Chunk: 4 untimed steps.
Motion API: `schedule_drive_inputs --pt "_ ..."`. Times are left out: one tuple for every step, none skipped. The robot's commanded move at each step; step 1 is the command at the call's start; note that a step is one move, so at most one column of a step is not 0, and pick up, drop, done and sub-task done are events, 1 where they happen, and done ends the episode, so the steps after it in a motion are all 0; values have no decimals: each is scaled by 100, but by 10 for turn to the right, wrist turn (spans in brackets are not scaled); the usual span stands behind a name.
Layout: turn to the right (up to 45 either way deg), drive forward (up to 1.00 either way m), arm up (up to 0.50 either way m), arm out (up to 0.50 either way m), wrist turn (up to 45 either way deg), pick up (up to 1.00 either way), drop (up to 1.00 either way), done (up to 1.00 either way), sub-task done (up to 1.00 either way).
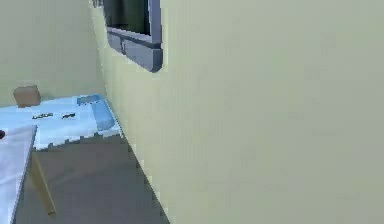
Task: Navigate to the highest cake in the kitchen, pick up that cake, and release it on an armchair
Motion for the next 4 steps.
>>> schedule_drive_inputs --pt "-450 0 0 0 0 0 0 0 0" --pt "-450 0 0 0 0 0 0 0 0" --pt "-450 0 0 0 0 0 0 0 0" --pt "-150 0 0 0 0 0 0 0 0"
